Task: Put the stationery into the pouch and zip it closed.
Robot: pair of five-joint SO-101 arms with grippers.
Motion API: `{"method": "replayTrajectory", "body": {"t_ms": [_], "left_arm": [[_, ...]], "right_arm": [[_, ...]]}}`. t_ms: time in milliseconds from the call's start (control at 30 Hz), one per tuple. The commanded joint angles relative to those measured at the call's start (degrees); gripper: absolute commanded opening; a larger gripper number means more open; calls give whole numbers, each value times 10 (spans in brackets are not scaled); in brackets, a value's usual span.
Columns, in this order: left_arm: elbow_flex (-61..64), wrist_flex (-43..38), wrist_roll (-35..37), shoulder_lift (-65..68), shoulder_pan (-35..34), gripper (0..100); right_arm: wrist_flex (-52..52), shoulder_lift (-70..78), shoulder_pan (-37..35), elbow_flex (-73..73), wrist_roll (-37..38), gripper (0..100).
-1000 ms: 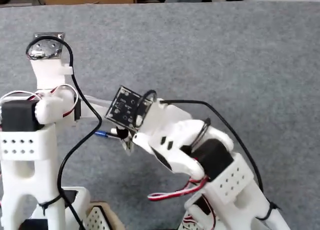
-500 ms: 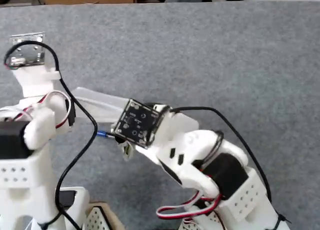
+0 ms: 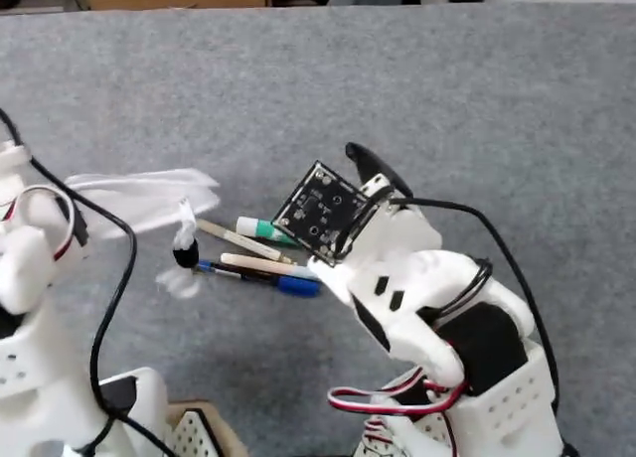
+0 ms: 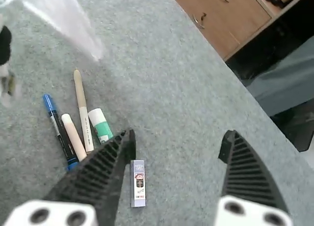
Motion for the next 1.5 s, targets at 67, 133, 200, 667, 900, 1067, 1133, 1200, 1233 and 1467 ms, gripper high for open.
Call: {"method": "replayTrajectory", "body": {"t_ms": [67,133,200,667,900,1067,1133,1200,1233,1467], "left_arm": [[34,4,3,-35,-38,27],[64,5,3,-56,-38,27],[99,5,4,-71,-38,27],[167,4,-18,26,-140,27],[166,-20,-19,118,-171,28],[142,-27,-29,101,-167,28],[134,-26,-37,88,-167,28],[132,-26,-40,76,-167,28],[132,-26,-40,75,-167,28],[132,-26,-51,69,-167,28]], "right_arm": [[-3,-4,25,-22,-31,286],[-3,-2,36,-21,-31,286],[-3,-1,42,-19,-35,286],[-3,87,61,0,-106,286],[-3,169,58,0,-106,286],[-34,291,60,-4,-106,286],[-47,349,60,-18,-106,286],[-51,412,61,-47,-106,286],[-51,444,61,-65,-106,286],[-49,627,63,-159,-103,286]]}}
